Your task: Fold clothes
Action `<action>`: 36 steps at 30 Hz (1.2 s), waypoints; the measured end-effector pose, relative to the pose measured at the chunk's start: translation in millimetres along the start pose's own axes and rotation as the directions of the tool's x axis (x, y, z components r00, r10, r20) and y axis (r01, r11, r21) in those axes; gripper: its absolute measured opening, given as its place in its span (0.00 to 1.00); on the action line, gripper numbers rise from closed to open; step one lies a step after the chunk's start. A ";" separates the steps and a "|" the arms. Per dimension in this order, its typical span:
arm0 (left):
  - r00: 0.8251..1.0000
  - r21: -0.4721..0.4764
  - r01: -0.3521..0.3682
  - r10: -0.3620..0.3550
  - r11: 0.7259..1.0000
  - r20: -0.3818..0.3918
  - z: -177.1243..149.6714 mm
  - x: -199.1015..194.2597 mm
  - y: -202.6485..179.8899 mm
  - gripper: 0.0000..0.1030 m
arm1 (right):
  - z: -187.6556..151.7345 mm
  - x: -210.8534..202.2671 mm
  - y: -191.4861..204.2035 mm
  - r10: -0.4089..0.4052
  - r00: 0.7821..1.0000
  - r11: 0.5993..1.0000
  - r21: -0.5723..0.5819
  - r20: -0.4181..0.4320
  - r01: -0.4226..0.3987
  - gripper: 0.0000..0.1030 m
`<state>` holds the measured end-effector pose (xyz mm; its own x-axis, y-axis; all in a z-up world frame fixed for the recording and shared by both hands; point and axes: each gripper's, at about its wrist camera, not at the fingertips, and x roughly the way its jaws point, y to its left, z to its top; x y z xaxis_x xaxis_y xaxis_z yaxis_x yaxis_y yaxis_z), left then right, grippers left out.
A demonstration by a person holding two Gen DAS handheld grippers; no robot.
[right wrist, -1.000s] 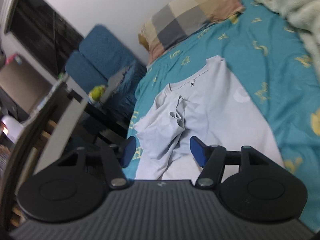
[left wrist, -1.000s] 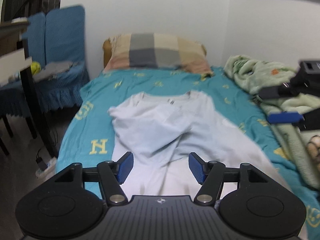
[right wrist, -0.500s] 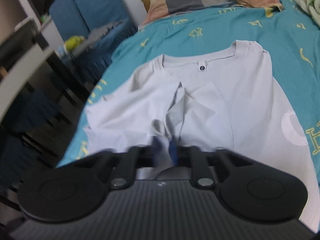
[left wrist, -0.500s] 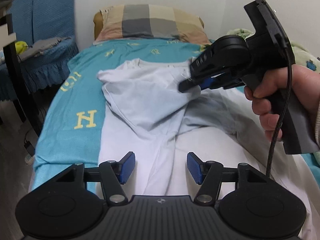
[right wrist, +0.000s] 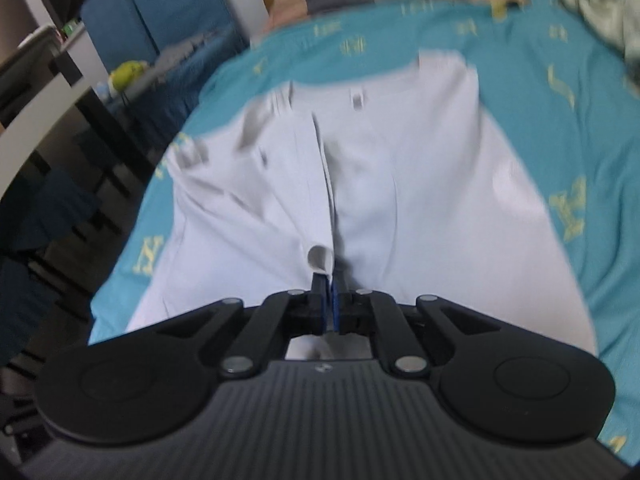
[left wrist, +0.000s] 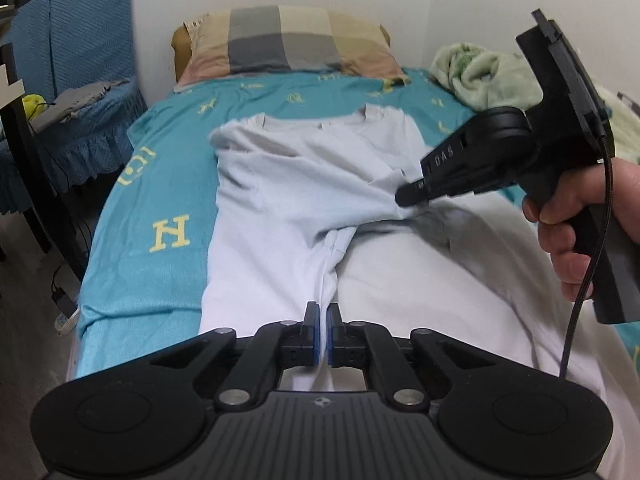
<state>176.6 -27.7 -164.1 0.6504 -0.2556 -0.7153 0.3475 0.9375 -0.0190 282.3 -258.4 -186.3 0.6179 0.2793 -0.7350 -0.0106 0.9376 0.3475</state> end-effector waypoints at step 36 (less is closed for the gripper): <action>0.999 -0.112 0.023 -0.020 0.993 0.027 2.7 12.8 6.6 0.04 | 86.0 76.3 0.0 -0.079 0.967 0.997 0.036 0.240 0.072 0.07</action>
<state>188.9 -25.4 -171.5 0.6612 -0.2806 -0.6958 0.2843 0.9520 -0.1137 397.1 -254.9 -192.3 0.7876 0.1464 -0.5986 0.0627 0.9473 0.3143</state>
